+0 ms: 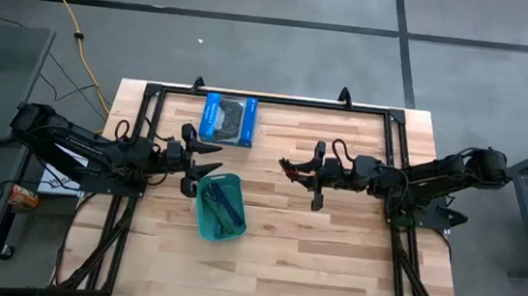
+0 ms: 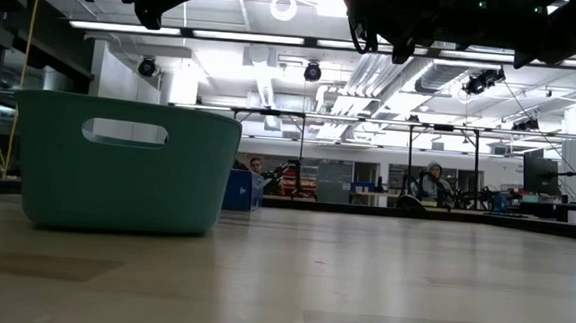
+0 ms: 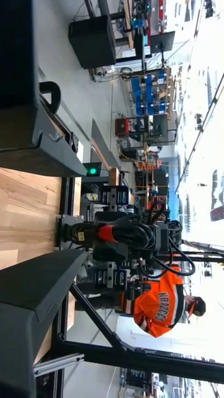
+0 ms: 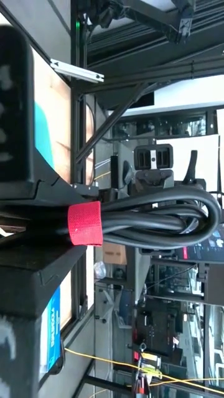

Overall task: Pick and place USB-C Cables
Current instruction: Put the black charger cable into the green bin

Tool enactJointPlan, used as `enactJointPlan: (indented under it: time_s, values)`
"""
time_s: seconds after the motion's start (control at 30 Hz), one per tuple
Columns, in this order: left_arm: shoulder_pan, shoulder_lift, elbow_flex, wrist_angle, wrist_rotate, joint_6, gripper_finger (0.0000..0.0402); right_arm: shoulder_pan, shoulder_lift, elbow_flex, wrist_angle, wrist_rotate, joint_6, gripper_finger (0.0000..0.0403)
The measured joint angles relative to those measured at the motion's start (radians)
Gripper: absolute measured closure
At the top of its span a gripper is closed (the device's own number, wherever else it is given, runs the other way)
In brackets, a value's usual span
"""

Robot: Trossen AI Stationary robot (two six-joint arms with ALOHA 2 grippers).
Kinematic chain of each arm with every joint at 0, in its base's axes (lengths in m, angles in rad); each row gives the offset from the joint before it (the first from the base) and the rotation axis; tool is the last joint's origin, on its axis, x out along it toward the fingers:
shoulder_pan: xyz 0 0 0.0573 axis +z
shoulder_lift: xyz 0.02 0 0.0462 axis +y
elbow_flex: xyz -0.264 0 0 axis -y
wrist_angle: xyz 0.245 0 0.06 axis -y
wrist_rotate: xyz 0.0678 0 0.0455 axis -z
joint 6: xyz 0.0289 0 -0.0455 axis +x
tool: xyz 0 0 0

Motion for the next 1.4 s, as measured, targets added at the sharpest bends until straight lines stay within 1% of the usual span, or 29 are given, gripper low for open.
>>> enactJointPlan:
  time_s: [1.23,1.4]
  values:
    - [0.000,0.000,0.000,0.003,0.000,0.002,0.0220,0.002,-0.001,0.001,-0.026,0.014,0.000,0.0354]
    - [0.000,0.000,0.000,0.004,0.000,-0.042,0.0220,0.002,-0.001,0.001,-0.033,0.013,0.001,0.0354]
